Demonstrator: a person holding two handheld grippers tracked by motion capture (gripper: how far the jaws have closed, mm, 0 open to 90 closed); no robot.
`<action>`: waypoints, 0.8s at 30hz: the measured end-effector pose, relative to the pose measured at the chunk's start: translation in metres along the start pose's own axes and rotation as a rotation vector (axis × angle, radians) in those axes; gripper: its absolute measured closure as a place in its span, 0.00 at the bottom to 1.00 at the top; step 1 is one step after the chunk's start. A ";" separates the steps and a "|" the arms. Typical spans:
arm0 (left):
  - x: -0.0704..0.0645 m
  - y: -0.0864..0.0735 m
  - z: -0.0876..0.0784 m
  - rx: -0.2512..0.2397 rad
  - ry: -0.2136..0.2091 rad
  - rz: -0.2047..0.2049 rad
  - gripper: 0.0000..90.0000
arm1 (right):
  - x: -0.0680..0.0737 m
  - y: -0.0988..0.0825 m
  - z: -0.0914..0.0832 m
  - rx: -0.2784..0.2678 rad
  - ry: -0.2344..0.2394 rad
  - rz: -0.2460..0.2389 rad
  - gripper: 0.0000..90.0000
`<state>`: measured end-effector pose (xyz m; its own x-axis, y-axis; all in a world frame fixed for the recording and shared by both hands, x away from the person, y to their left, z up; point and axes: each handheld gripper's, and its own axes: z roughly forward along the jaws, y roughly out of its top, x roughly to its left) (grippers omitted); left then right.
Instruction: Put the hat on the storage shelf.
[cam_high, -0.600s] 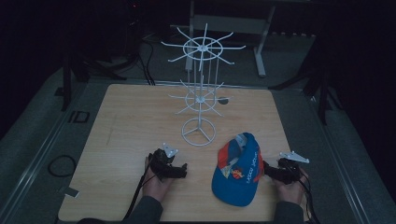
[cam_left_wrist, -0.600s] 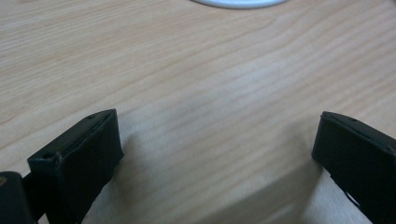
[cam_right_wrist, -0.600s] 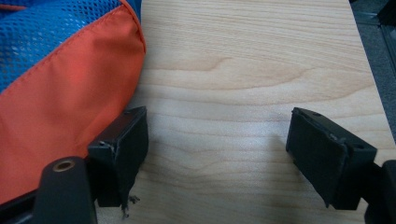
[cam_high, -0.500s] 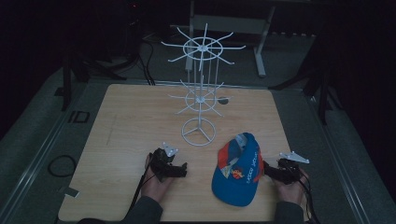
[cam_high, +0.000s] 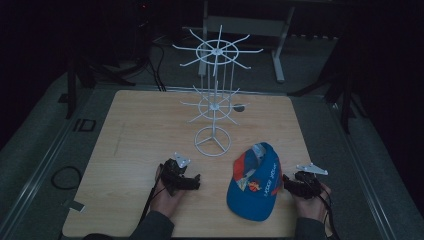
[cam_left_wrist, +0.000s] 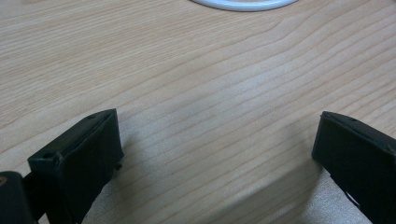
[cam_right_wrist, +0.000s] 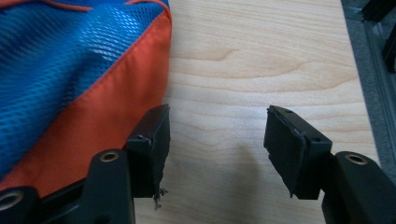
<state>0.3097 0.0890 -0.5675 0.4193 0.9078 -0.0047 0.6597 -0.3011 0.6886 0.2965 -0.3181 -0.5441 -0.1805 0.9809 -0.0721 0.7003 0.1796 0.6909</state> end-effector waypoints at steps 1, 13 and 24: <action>0.000 0.000 0.000 0.000 0.000 0.000 0.02 | 0.001 0.000 -0.001 0.000 -0.002 0.000 0.44; 0.000 0.000 0.000 0.001 0.000 0.001 0.02 | 0.005 0.017 -0.025 -0.052 0.029 0.015 0.42; 0.000 0.000 0.000 -0.002 0.000 -0.002 0.02 | 0.025 0.048 -0.044 -0.097 0.066 -0.012 0.38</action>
<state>0.3097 0.0889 -0.5676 0.4178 0.9085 -0.0062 0.6592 -0.2984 0.6902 0.2952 -0.2885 -0.4814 -0.2361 0.9711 -0.0351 0.6283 0.1801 0.7569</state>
